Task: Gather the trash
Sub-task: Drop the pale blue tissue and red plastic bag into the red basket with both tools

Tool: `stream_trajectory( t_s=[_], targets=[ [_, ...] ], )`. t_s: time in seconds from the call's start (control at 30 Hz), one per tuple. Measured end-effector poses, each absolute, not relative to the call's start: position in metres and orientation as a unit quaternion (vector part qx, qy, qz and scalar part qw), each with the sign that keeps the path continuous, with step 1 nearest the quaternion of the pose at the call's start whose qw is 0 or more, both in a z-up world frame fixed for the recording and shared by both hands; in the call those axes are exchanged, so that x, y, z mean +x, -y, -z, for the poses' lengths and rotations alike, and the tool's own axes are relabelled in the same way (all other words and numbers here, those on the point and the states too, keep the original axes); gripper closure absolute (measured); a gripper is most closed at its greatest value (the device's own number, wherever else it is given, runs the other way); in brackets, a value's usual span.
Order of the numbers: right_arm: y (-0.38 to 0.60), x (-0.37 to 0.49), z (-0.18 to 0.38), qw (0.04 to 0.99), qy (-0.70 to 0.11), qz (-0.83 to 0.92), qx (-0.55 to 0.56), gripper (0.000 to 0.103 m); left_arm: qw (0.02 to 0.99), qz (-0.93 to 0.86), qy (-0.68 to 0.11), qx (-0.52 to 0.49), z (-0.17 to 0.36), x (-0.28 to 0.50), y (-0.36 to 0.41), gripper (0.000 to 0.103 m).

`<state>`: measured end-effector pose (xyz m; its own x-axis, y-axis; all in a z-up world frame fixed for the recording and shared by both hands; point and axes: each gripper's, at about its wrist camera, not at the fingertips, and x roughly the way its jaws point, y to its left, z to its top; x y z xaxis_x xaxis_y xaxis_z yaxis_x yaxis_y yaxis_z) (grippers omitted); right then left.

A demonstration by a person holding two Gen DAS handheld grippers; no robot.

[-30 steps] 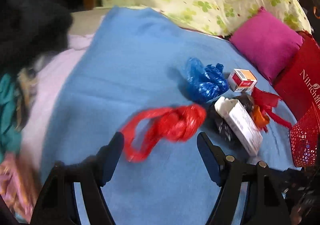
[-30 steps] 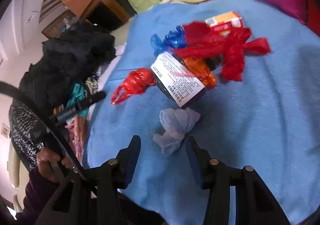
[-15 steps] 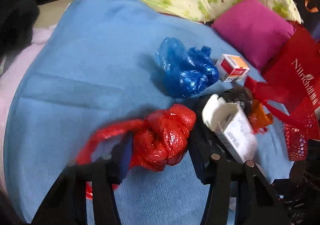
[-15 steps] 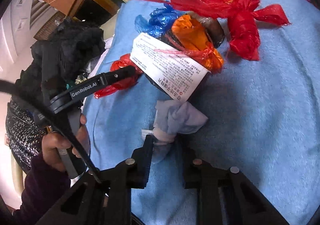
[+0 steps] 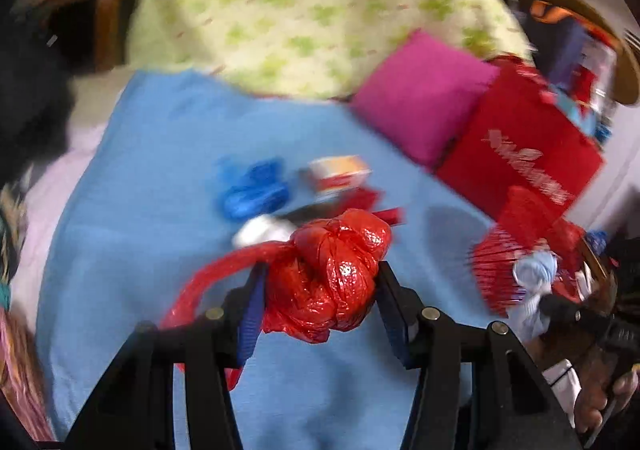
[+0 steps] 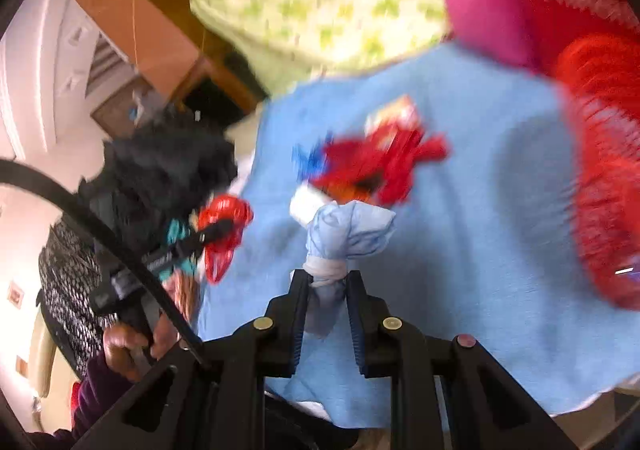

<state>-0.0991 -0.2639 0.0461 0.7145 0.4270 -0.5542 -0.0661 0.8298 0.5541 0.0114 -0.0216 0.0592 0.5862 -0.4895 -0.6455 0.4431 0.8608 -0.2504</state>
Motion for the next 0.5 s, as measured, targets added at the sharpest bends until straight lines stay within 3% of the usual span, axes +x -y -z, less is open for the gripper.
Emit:
stream_trajectory(
  t_s=[0.2, 0.5],
  targets=[
    [0.336, -0.165, -0.093, 0.922, -0.281, -0.063, 0.257, 0.082, 0.872, 0.356, -0.336, -0.004, -0.103, -0.019, 0.128, 0.049],
    [0.437, -0.213, -0.105, 0.928, -0.23, 0.065, 0.285, 0.082, 0.834, 0.429, -0.346, 0.025, -0.116, -0.036, 0.28, 0.047]
  ],
)
